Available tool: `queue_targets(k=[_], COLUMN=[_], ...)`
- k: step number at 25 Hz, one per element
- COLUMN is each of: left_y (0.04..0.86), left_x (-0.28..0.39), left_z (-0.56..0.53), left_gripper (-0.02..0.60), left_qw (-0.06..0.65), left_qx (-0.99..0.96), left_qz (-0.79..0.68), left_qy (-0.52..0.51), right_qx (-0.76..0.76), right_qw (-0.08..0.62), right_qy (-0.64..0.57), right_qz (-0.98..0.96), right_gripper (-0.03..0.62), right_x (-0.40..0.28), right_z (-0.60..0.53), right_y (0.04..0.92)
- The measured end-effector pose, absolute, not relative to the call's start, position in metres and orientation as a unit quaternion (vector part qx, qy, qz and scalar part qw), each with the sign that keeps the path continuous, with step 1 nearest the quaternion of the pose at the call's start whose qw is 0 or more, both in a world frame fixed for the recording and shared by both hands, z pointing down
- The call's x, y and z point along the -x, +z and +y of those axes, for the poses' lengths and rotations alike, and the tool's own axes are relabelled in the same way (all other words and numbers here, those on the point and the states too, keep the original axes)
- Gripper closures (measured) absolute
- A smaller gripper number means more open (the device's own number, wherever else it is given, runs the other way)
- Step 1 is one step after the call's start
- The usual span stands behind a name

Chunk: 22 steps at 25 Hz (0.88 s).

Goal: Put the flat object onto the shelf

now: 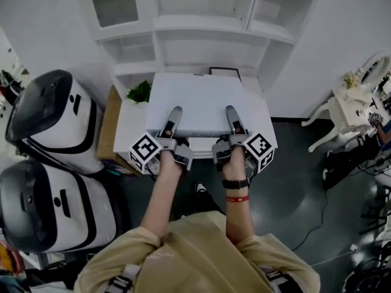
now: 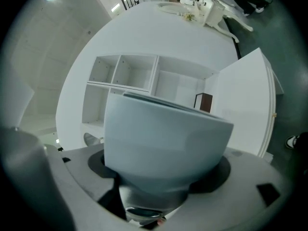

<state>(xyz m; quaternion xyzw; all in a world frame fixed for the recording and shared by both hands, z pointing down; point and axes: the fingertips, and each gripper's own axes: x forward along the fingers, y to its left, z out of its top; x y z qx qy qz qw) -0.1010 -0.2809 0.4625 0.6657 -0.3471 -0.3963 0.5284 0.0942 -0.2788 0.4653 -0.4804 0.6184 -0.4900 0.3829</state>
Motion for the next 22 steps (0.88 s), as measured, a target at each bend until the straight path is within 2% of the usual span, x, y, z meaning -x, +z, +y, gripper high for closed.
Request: queue_targets(k=[22], left_y=[0.431], left_x=[0.094], left_z=[-0.372], left_gripper=[0.224], left_qw=[0.549], left_qx=[-0.638], left_qz=[-0.361], left_qy=[-0.402], right_qx=[0.475], right_qw=[0.363], right_qy=[-0.506], right_qz=[0.622], right_gripper=[0.214], right_x=[-0.101], right_z=[-0.377], right_y=[0.422])
